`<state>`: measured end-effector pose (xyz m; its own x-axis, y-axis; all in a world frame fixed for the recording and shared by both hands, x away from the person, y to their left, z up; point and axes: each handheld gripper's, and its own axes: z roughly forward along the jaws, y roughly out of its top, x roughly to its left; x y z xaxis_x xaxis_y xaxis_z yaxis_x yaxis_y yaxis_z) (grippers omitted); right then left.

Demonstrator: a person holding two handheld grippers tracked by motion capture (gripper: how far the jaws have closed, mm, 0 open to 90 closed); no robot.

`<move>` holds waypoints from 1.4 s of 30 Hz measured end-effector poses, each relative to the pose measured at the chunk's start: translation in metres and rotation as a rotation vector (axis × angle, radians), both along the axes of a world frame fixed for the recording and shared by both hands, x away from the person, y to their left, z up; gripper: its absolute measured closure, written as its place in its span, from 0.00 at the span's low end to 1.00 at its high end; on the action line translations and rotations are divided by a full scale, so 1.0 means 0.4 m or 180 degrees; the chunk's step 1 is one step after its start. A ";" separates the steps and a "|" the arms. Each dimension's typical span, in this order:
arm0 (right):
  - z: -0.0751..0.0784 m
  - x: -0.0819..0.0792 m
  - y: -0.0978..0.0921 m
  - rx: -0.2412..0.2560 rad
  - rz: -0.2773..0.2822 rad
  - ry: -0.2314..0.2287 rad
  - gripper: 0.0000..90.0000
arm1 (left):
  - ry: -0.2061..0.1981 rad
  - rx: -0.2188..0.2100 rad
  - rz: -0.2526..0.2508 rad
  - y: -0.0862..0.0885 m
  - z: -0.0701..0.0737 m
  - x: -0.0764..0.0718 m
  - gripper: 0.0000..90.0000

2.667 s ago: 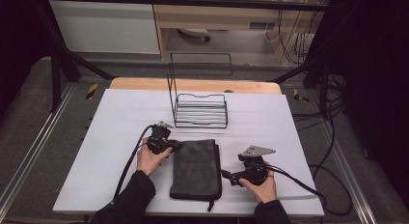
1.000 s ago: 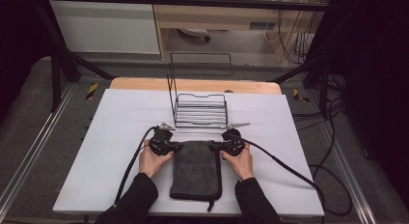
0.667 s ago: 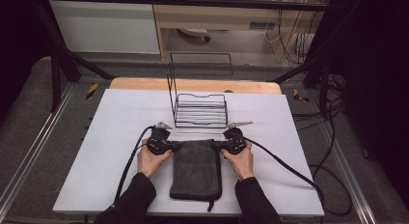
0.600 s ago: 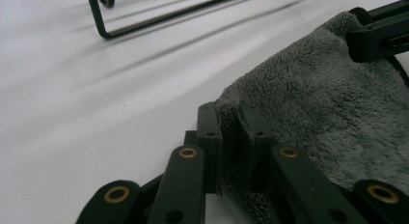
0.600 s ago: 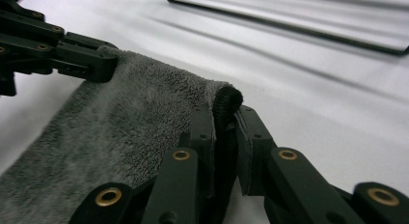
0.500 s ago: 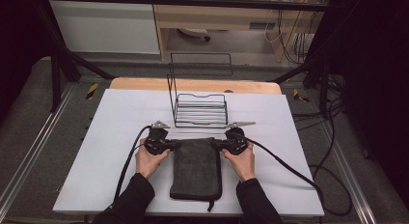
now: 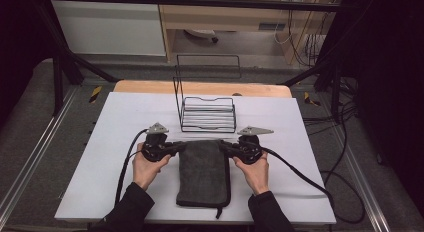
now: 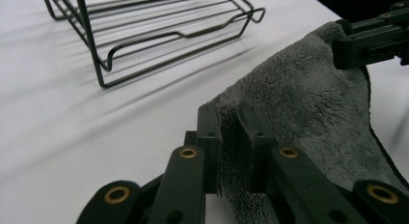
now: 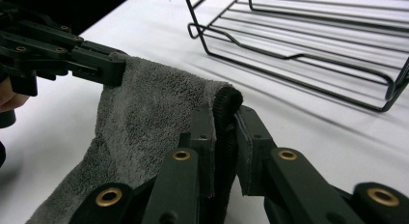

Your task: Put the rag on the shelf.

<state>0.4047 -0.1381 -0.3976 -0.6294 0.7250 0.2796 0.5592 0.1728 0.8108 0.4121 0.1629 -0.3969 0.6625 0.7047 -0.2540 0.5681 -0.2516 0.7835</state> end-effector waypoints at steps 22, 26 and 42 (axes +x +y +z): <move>0.126 -0.072 -0.016 0.0081 -0.0025 -0.0591 0.89 | -0.0512 -0.0185 -0.0061 0.003 0.130 -0.074 0.90; 0.148 -0.081 -0.019 0.0088 -0.0043 -0.0688 0.89 | -0.0583 -0.0206 -0.0072 0.001 0.152 -0.082 0.90; 0.233 -0.097 -0.038 0.0175 -0.0142 -0.1050 0.90 | -0.0902 -0.0327 -0.0060 -0.016 0.236 -0.093 0.90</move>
<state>0.3658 -0.1532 -0.3046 -0.6605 0.7434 0.1056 0.2713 0.1051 0.9567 0.3750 0.1564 -0.3026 0.7299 0.6718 -0.1265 0.3191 -0.1712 0.9322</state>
